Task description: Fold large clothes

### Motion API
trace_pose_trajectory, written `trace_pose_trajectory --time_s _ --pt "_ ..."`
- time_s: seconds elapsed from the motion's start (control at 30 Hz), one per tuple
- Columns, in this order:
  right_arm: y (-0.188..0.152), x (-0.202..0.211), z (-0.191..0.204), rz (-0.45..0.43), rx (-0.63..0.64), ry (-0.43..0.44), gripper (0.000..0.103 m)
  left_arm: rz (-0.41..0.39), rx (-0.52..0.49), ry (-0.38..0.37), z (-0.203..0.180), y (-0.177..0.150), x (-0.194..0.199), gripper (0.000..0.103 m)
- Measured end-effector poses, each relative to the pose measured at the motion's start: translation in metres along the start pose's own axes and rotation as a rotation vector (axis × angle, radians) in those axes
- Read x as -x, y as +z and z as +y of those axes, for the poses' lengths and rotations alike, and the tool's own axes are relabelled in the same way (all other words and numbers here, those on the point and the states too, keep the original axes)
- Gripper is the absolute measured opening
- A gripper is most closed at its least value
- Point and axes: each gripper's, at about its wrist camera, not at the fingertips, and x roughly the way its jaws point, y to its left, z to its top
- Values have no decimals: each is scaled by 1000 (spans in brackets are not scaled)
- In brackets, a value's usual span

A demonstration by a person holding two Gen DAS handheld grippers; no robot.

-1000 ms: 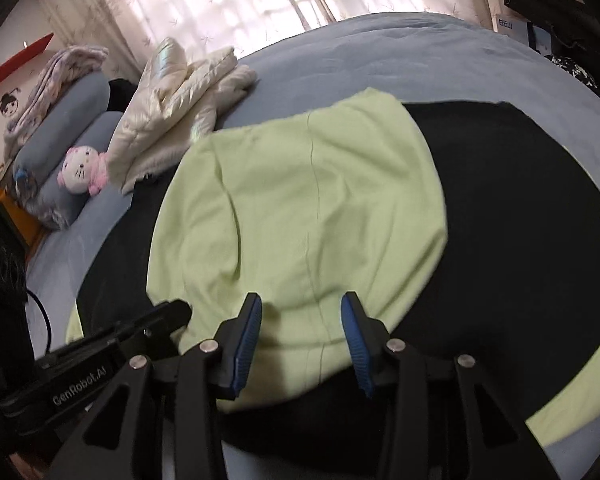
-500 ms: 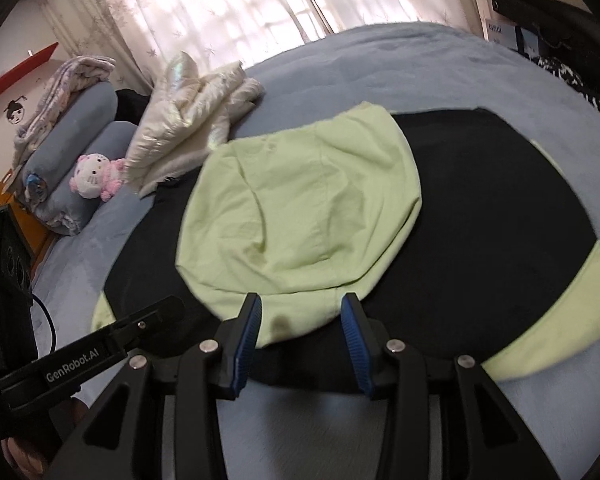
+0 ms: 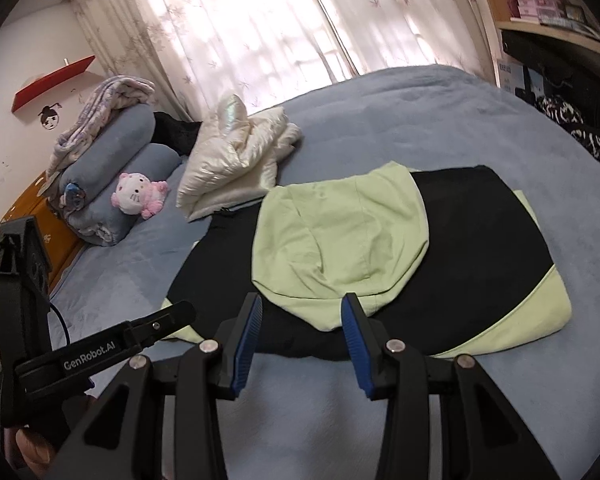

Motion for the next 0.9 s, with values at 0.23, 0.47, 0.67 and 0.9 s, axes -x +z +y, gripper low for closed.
trace_pose_trajectory --time_s 0.23,0.47,0.67,0.9 --pt "-7 16 11 2 26 10 42 5 46 17 16 -7 18 45" --pt "-18 11 16 47 42 21 42 48 80 53 37 -20 12 49" --pt "-28 -13 18 99 50 22 42 117 127 48 57 -28 -12 50" --pt "-32 -37 20 140 65 33 42 160 258 -27 87 -28 -39 58"
